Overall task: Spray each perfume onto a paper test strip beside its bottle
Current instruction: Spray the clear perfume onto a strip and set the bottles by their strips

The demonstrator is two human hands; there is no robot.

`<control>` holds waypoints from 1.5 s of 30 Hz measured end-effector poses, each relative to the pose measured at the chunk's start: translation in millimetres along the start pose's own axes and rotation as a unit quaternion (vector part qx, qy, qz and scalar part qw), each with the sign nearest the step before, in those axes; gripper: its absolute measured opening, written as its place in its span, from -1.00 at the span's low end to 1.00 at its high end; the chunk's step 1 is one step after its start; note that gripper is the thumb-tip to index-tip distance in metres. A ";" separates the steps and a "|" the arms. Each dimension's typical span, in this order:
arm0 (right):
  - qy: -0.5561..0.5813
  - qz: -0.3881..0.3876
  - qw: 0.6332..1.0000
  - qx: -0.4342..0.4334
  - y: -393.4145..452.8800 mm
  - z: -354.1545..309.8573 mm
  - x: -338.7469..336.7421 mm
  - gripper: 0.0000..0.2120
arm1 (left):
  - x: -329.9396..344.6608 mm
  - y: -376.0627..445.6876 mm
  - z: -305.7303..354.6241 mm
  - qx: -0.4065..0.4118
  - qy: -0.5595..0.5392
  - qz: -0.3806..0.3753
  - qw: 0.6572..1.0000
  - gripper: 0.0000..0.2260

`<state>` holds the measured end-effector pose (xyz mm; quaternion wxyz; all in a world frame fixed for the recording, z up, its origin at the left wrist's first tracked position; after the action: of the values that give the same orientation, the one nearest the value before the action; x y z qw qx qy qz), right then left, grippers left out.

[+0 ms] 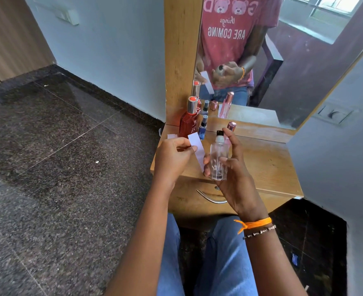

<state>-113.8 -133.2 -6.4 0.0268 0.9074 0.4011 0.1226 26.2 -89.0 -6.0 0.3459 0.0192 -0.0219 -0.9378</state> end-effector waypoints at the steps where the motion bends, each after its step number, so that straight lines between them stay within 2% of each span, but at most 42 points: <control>1: 0.031 -0.006 0.999 0.002 -0.4 -0.1 1.7 -0.44 | -0.4 -0.3 0.9 -0.003 -0.008 -0.004 1.000 -0.93; 5: 0.054 -0.002 0.998 0.010 -2.9 1.6 3.9 -0.46 | -1.7 -2.8 2.8 -0.031 -0.027 -0.020 0.999 -0.83; 7: -0.023 0.036 0.999 0.003 -3.3 -0.1 1.1 -0.45 | -2.6 -5.2 2.6 -0.053 -0.025 -0.033 0.998 -0.78; 8: -0.114 0.072 0.991 -0.020 -3.4 -4.3 -2.2 -0.45 | -2.6 -6.3 3.0 -0.061 -0.023 -0.043 0.997 -0.77; 9: -0.242 0.112 0.962 -0.053 -3.3 -10.8 -5.5 -0.45 | -2.8 -7.2 3.7 -0.068 -0.025 -0.055 0.996 -0.75; 10: -0.388 0.139 0.907 -0.088 -2.8 -17.1 -6.7 -0.44 | -2.7 -8.0 5.0 -0.074 -0.028 -0.068 0.995 -0.73; 12: -0.625 0.149 0.756 -0.130 -0.6 -24.0 -2.3 -0.42 | -2.1 -9.4 8.4 -0.089 -0.033 -0.096 0.991 -0.72; 13: -0.689 0.145 0.698 -0.131 1.5 -25.5 -0.1 -0.42 | -2.0 -10.2 9.9 -0.096 -0.038 -0.106 0.989 -0.72; 15: -0.752 0.135 0.634 -0.119 5.2 -25.8 1.6 -0.41 | -1.1 -11.8 11.3 -0.111 -0.051 -0.117 0.986 -0.72; 17: -0.778 0.125 0.605 -0.117 8.1 -24.8 2.0 -0.39 | -0.2 -13.0 10.3 -0.126 -0.062 -0.122 0.982 -0.72; 22: -0.807 0.114 0.564 -0.135 12.8 -21.2 2.1 -0.31 | 3.2 -14.5 4.9 -0.150 -0.073 -0.123 0.978 -0.74; 27: -0.825 0.098 0.539 -0.137 14.5 -12.2 -1.9 -0.33 | 6.7 -16.1 2.2 -0.160 -0.080 -0.128 0.975 -0.75; 35: -0.824 0.097 0.543 -0.129 13.9 -7.2 -5.6 -0.29 | 6.6 -15.8 1.2 -0.159 -0.080 -0.125 0.976 -0.77; 45: -0.832 0.098 0.530 -0.132 13.6 -9.6 -4.9 -0.36 | 8.7 -15.7 -4.2 -0.174 -0.087 -0.128 0.973 -0.77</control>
<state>-109.5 -146.4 3.9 0.4553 0.6186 0.0850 -0.6347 9.7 -82.9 -11.2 0.2181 -0.1202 0.1138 -0.9618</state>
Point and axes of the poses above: each hand's wrist, its own y-axis towards the middle knuckle, its own x-axis out of the palm, z = x × y, the point moved 5 cm from there along y, towards the middle knuckle, and after that the axes turned 15 degrees about -y, right-handed, at the moved point
